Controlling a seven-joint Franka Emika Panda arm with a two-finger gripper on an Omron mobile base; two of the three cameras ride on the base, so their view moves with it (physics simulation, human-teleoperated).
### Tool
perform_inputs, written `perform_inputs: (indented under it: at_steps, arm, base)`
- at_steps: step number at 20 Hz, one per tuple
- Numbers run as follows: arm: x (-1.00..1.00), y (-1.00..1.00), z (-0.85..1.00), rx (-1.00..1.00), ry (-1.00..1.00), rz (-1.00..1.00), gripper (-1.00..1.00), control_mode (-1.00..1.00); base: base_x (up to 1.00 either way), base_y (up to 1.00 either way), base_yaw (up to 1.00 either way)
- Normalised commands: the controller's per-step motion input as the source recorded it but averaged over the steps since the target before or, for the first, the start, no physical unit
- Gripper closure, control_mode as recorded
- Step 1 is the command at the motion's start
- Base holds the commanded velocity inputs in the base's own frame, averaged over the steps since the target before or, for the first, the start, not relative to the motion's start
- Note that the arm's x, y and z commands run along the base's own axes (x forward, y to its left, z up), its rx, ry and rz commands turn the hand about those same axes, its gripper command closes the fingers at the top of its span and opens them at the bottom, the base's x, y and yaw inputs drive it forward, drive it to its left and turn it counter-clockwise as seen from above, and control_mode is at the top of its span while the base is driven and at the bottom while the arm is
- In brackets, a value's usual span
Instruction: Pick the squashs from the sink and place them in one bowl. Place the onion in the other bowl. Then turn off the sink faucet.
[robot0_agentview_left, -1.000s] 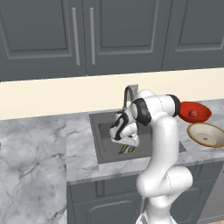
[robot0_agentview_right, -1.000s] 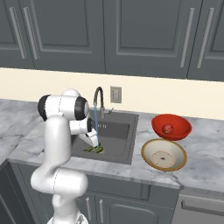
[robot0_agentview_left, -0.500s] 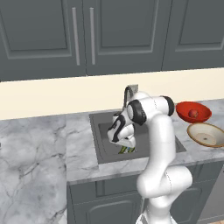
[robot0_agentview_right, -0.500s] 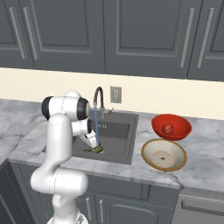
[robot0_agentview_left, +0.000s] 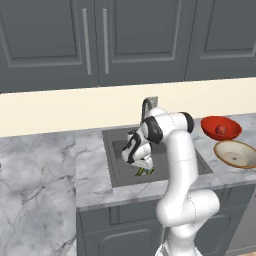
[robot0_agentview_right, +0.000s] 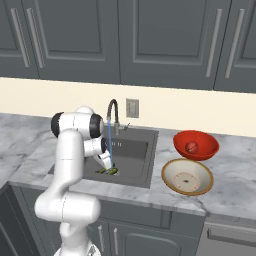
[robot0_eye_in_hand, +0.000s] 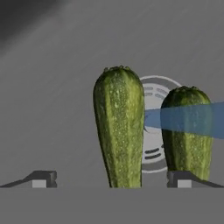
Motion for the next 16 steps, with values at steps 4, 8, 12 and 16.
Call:
perform_inputs:
  at_steps: [4,8,12,16]
  arm:
    - [0.21,0.00,-0.16,0.00,0.00,0.00,-1.00,-1.00]
    - [0.15,0.00,-0.25,-0.02,0.00,0.00,-1.00,-1.00]
    - [0.11,0.00,-0.35,-0.03,0.00,0.00,-1.00,-1.00]
    - [0.07,-0.02,-0.34,-0.02,0.00,0.00,-1.00,-1.00]
  base:
    - [0.00,0.00,0.00]
    - [0.00,0.00,0.00]
    - [0.00,0.00,0.00]
    - [0.00,0.00,0.00]
